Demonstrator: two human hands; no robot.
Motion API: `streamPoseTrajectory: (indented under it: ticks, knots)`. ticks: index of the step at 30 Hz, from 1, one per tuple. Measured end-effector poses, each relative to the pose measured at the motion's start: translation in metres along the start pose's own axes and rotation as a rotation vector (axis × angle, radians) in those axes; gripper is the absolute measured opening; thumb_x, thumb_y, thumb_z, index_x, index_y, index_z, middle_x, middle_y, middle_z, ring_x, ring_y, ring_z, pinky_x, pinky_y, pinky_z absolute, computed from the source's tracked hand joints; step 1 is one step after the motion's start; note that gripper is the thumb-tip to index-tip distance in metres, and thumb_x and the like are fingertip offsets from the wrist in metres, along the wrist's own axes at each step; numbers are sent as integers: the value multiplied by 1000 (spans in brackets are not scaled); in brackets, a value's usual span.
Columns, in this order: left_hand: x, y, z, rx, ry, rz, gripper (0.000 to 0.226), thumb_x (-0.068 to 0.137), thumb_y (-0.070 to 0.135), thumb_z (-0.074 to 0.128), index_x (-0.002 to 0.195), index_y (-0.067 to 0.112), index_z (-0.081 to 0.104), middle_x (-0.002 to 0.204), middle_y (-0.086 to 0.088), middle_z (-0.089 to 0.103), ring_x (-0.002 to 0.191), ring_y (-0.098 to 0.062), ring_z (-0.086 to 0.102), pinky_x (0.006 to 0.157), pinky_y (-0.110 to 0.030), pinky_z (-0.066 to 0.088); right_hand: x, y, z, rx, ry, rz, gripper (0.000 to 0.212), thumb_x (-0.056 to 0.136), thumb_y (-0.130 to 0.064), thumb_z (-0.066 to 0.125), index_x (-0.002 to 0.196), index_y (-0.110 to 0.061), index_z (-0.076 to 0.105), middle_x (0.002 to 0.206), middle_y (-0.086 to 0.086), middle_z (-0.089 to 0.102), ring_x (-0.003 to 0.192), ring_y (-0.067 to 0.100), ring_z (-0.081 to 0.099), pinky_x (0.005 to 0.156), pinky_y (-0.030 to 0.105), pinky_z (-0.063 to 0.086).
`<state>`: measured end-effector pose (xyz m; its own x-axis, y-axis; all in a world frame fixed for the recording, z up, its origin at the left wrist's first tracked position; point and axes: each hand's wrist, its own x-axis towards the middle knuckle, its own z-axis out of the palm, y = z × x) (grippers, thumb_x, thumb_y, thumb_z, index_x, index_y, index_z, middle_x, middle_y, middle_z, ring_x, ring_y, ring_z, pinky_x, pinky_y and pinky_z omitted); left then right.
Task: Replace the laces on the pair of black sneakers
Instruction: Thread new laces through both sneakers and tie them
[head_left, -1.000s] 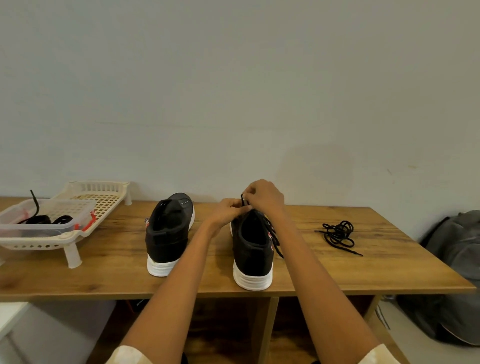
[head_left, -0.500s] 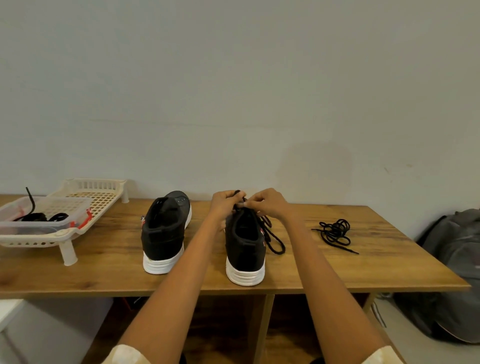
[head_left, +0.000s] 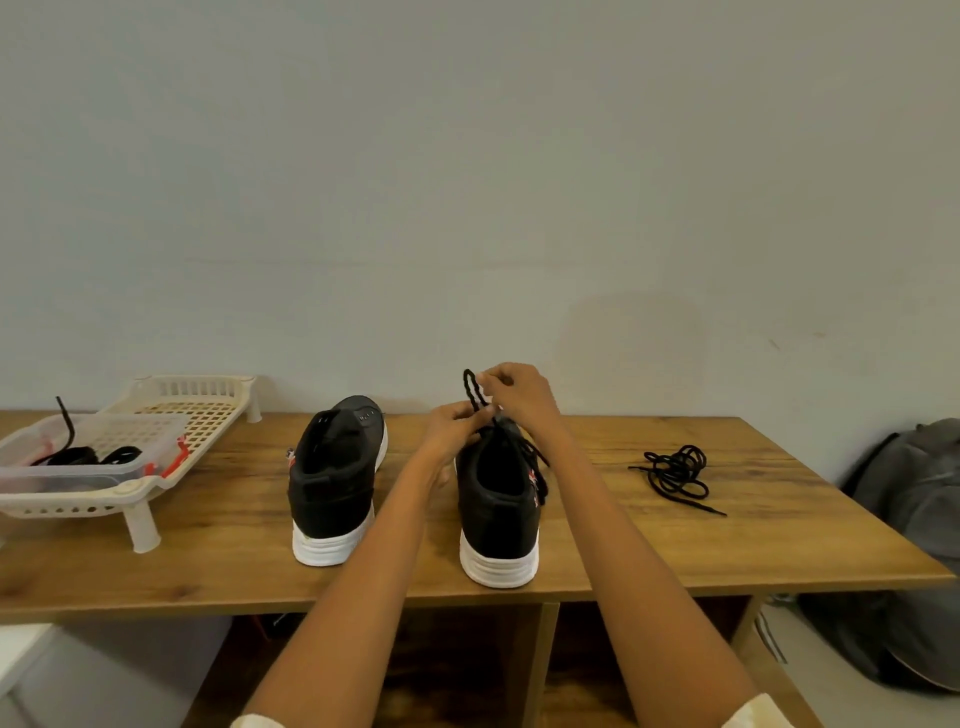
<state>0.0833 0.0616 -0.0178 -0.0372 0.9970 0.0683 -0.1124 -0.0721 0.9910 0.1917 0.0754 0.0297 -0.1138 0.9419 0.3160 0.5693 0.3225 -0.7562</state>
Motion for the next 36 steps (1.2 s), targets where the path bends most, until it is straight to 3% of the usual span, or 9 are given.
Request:
streamPoseTrajectory:
  ticks: [4, 7, 14, 17, 21, 24, 28, 32, 36]
  knots:
    - [4, 10, 10, -286, 143, -43, 13, 89, 26, 64, 85, 14, 63, 79, -4, 65, 75, -19, 63, 65, -29, 50, -9, 17, -12, 157, -237, 90, 43, 90, -52, 54, 98, -11, 67, 93, 2, 67, 88, 17, 64, 83, 29, 52]
    - [5, 12, 11, -493, 220, -85, 8, 87, 23, 68, 86, 17, 63, 83, -3, 59, 81, -16, 59, 62, -30, 49, -9, 25, -18, -38, -342, 10, 22, 88, -35, 64, 89, -14, 72, 87, 1, 68, 88, 17, 62, 85, 31, 48]
    - [2, 3, 7, -297, 9, -4, 16, 93, 24, 57, 95, 10, 64, 81, -5, 63, 73, -16, 62, 66, -26, 53, -7, 13, -18, -266, -107, -114, 19, 86, -24, 66, 92, -8, 75, 91, 12, 72, 78, 21, 62, 73, 33, 47]
    - [0, -4, 5, -129, -146, -9, 21, 95, 24, 55, 96, 6, 67, 86, -8, 69, 80, -16, 66, 76, -25, 55, -4, -7, -16, -54, 83, -118, 20, 88, -21, 65, 98, -6, 73, 92, 10, 72, 75, 17, 63, 75, 31, 52]
    - [-2, -2, 2, -107, -48, -46, 9, 91, 17, 61, 90, 11, 67, 79, -6, 68, 79, -21, 65, 75, -29, 54, -2, -26, -20, 134, 185, -123, 19, 89, -22, 65, 96, -6, 72, 83, 8, 72, 66, 17, 66, 76, 28, 55]
    - [2, 3, 3, -231, 37, -26, 8, 93, 17, 59, 91, 11, 64, 73, -4, 62, 70, -17, 62, 67, -28, 54, -1, -23, -17, 210, 83, -96, 18, 89, -25, 66, 97, -10, 70, 85, 5, 69, 74, 15, 68, 77, 27, 56]
    - [6, 16, 8, -191, 106, 37, 9, 91, 18, 62, 95, 11, 66, 76, -3, 67, 63, -13, 61, 53, -21, 50, -2, -2, -21, 33, -209, 65, 45, 90, -43, 60, 122, -11, 57, 117, 5, 58, 107, 22, 58, 90, 39, 53]
    - [8, 28, 10, -222, 187, 92, 20, 88, 19, 66, 105, 8, 66, 82, 3, 62, 66, -13, 52, 62, -23, 48, -7, 10, -38, 10, -432, 214, 50, 88, -33, 66, 128, -7, 50, 114, 7, 55, 98, 19, 57, 73, 25, 52]
    - [9, 26, 4, -331, 190, 26, 7, 91, 16, 62, 93, 11, 66, 83, 0, 62, 70, -17, 59, 64, -29, 53, -8, 23, -39, 37, -356, 193, 25, 86, -18, 69, 104, -1, 69, 92, 7, 68, 80, 14, 63, 70, 20, 54]
